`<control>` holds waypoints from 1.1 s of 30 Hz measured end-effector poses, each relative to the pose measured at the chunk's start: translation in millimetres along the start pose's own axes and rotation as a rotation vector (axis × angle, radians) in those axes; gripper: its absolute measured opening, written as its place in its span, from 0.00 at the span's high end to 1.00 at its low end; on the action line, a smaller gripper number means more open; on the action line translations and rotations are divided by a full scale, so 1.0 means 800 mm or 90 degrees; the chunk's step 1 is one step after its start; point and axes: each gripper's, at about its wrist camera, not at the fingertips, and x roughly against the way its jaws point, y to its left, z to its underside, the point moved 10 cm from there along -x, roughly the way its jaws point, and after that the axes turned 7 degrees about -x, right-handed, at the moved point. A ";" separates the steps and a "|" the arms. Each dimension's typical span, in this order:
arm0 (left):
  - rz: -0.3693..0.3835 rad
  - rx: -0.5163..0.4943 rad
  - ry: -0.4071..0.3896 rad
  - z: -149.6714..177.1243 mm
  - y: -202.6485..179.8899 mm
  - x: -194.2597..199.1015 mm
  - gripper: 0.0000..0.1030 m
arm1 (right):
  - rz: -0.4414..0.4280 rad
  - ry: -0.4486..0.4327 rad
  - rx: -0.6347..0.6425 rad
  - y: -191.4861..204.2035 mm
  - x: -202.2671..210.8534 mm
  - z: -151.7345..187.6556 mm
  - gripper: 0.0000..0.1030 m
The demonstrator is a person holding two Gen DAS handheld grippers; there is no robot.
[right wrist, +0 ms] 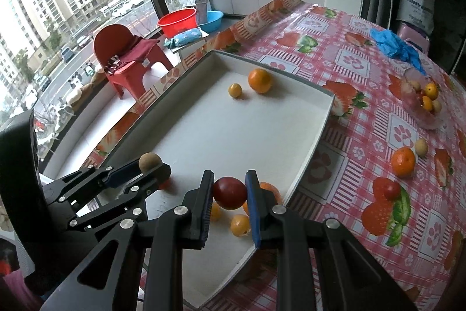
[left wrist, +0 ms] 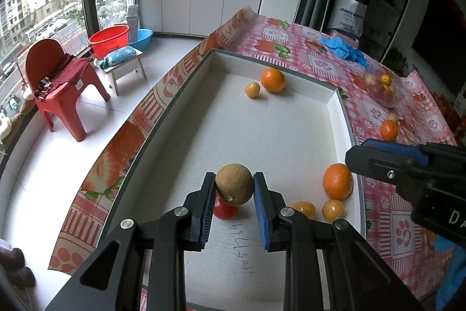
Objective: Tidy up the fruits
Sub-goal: 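Carry the kiwi and red cherry tomato with both tools over the white tray, then open both tools to drop the kiwi and red tomato into the tray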
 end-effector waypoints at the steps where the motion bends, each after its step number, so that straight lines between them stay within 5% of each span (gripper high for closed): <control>1: 0.000 0.000 0.002 0.000 0.000 -0.001 0.74 | -0.001 0.003 0.000 0.000 -0.002 0.001 0.77; 11: -0.006 -0.005 0.016 0.005 -0.002 -0.009 0.73 | -0.011 0.033 -0.014 -0.002 -0.018 0.011 0.76; 14: -0.012 -0.014 0.021 0.006 -0.005 -0.011 0.73 | -0.018 0.037 -0.017 -0.001 -0.019 0.012 0.68; 16: -0.018 -0.020 0.023 0.007 -0.006 -0.011 0.40 | -0.019 0.036 -0.014 0.000 -0.017 0.012 0.52; 17: -0.022 -0.015 0.017 0.007 -0.006 -0.009 0.13 | -0.017 0.032 -0.011 0.001 -0.016 0.012 0.49; 18: -0.030 -0.007 -0.001 0.005 -0.003 -0.004 0.09 | -0.017 0.030 -0.010 0.001 -0.015 0.012 0.46; 25: -0.039 -0.015 -0.004 0.003 -0.005 0.000 0.09 | -0.018 0.015 -0.036 -0.012 -0.004 0.012 0.20; 31: -0.020 -0.033 -0.004 0.000 -0.029 0.014 0.09 | 0.031 -0.034 -0.088 -0.073 0.024 0.013 0.00; 33: -0.015 -0.062 -0.014 -0.003 -0.049 0.022 0.09 | 0.042 -0.049 -0.125 -0.105 0.037 0.020 0.00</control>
